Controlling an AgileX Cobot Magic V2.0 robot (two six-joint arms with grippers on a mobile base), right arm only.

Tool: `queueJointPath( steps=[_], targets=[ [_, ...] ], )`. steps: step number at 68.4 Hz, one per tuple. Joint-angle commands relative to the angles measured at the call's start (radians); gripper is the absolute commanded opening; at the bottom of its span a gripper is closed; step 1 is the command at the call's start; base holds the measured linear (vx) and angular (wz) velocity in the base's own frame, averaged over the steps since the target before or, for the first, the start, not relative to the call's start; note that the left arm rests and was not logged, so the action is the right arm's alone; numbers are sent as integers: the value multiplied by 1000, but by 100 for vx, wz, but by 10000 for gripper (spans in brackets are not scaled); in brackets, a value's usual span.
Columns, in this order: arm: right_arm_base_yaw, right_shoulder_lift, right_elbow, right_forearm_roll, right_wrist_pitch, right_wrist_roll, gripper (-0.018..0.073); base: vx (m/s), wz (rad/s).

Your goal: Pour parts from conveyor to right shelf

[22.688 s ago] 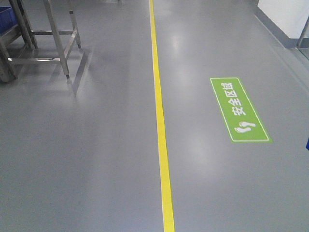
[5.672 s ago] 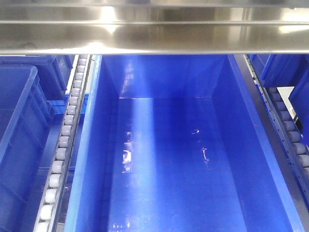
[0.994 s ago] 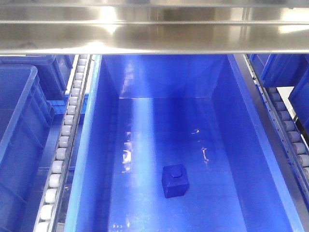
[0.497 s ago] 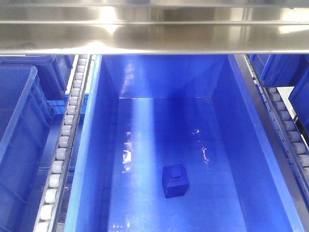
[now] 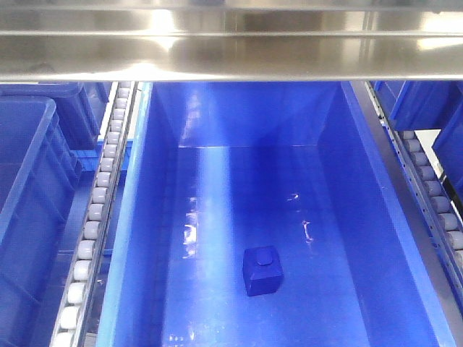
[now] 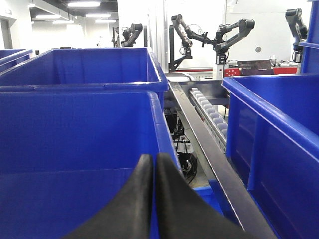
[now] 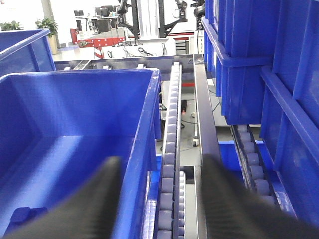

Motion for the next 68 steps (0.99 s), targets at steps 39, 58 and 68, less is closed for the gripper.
queueJointPath(
  steps=[39,58,68],
  targets=[
    [-2,7,-24,-6,-108,-11,-9,0,0],
    [-2,7,-24,-6,-108,-11,-9,0,0],
    [-2,7,-24,-6,-108,-11,-9,0,0]
  ],
)
